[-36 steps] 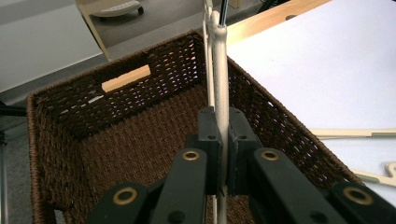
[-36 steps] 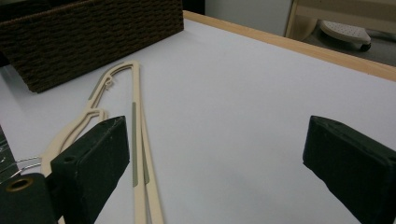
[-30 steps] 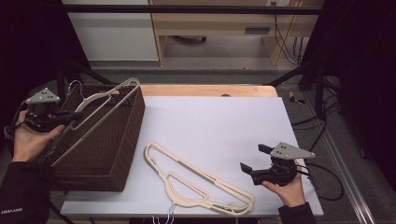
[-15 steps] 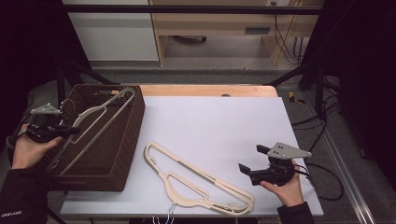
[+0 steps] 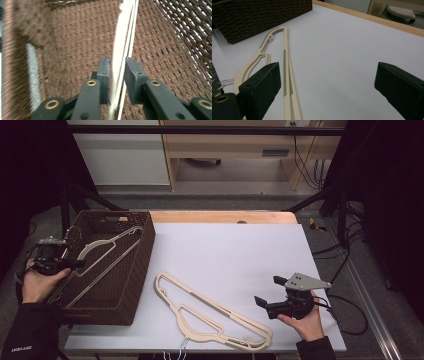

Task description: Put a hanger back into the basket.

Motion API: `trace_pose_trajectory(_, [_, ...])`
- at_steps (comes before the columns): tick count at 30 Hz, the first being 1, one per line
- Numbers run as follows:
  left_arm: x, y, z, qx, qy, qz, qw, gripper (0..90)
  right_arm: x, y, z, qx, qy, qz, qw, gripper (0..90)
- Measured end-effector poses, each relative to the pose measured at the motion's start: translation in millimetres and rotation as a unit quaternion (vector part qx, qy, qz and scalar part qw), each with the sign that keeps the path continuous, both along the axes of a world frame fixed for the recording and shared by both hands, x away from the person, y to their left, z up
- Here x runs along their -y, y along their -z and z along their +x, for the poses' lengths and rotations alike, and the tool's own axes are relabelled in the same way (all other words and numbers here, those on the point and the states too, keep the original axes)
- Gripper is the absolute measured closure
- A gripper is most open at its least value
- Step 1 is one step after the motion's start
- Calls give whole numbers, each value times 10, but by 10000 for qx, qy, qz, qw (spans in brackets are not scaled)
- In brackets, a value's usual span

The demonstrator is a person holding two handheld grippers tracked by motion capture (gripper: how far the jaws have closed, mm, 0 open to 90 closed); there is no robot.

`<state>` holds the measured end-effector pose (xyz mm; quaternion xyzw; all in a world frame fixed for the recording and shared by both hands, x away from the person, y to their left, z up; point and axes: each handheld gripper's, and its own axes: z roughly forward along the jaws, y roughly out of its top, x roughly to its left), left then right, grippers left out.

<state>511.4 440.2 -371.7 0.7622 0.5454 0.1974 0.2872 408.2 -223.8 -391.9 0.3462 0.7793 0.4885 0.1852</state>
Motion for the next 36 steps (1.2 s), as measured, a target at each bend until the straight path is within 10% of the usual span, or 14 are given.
trace_pose_trajectory(10, [-128, -107, -281, 416, -416, -22, 9983, 579, 5, -6, -4, 8, 10, 22, 10000, 71])
trace_pose_trajectory(20, [143, -309, -599, 1134, 31, -340, 9930, 462, 20, -18, -11, 44, 19, 57, 10000, 71])
trace_pose_trajectory(31, [904, -368, -876, 1889, 1052, -1098, 9702, 230, 25, -43, -27, 76, 29, 138, 9999, 69])
trace_pose_trajectory(36, [1228, -322, -936, 2002, 1466, -1096, 9625, 118, -13, -49, -36, 80, 5, 66, 9999, 63])
